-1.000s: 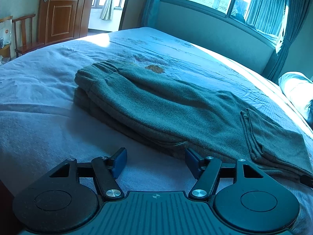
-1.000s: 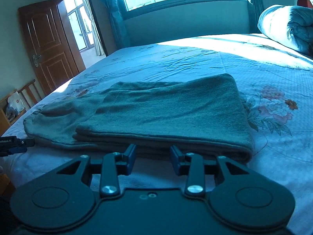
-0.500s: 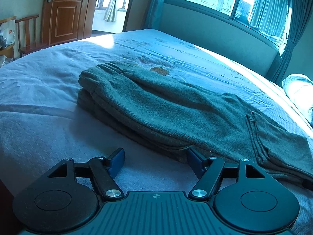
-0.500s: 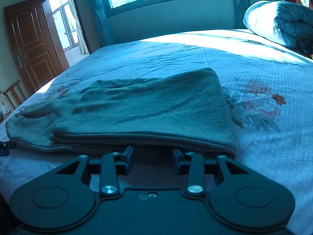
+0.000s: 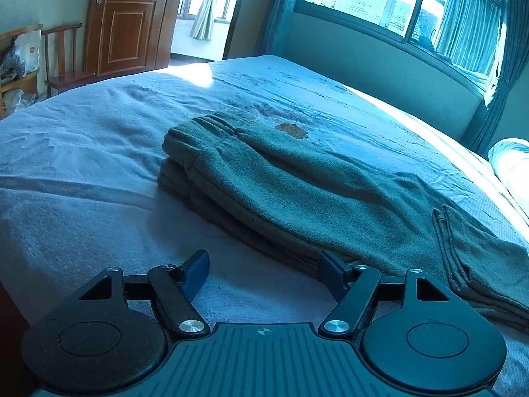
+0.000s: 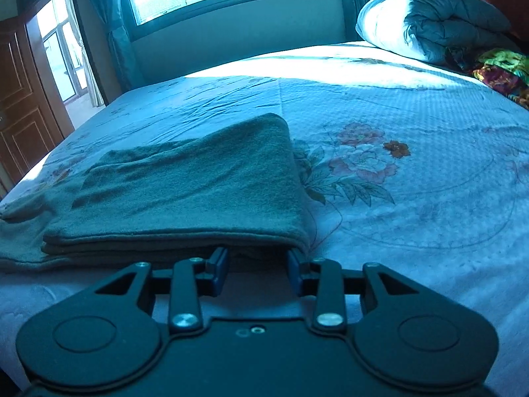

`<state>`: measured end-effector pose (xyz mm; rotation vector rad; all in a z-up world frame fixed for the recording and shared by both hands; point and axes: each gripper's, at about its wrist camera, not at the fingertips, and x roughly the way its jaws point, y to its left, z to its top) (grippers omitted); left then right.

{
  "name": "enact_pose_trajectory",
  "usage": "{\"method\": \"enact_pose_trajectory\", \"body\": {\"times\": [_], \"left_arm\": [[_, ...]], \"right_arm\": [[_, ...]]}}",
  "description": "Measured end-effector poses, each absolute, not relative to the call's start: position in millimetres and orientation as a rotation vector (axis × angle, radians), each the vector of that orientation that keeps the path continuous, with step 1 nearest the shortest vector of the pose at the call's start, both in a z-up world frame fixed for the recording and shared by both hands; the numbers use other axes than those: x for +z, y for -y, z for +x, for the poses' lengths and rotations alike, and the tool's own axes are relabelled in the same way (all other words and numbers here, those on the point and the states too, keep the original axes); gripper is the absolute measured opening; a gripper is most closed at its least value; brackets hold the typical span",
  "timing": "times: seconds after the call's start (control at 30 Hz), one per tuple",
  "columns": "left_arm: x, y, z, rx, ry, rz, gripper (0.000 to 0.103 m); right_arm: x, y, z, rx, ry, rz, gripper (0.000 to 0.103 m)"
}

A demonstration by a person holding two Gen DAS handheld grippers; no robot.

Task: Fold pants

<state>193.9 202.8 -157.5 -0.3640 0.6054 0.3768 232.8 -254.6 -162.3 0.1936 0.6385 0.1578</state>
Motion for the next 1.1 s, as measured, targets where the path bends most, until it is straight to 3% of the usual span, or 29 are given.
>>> {"method": "enact_pose_trajectory", "body": {"times": [0.2,0.33,0.5,0.7,1.1], "left_arm": [[-162.7,-212.7,191.6,0.388,-0.608,-0.384,0.073],[-164.3,-213.2,195.9,0.387,-0.611,-0.380,0.073],[-167.2,-231.4,193.6,0.395,-0.578,-0.473,0.073],[-183.5,-273.2,208.7,0.311,-0.517,-0.672,0.074],[-199.3,-298.1,279.7,0.296,-0.553,-0.571,0.075]], "right_arm": [[-150.9,241.7,215.3,0.068,-0.556,-0.046,0.039],[-156.3,242.9,220.5,0.079,-0.569,-0.036,0.038],[-157.7,244.1,218.9,0.076,-0.548,-0.039,0.062],[-160.2,251.2,220.8,0.073,-0.563,0.019,0.063],[-158.1,247.4,232.6,0.050,-0.567,0.076,0.067]]}}
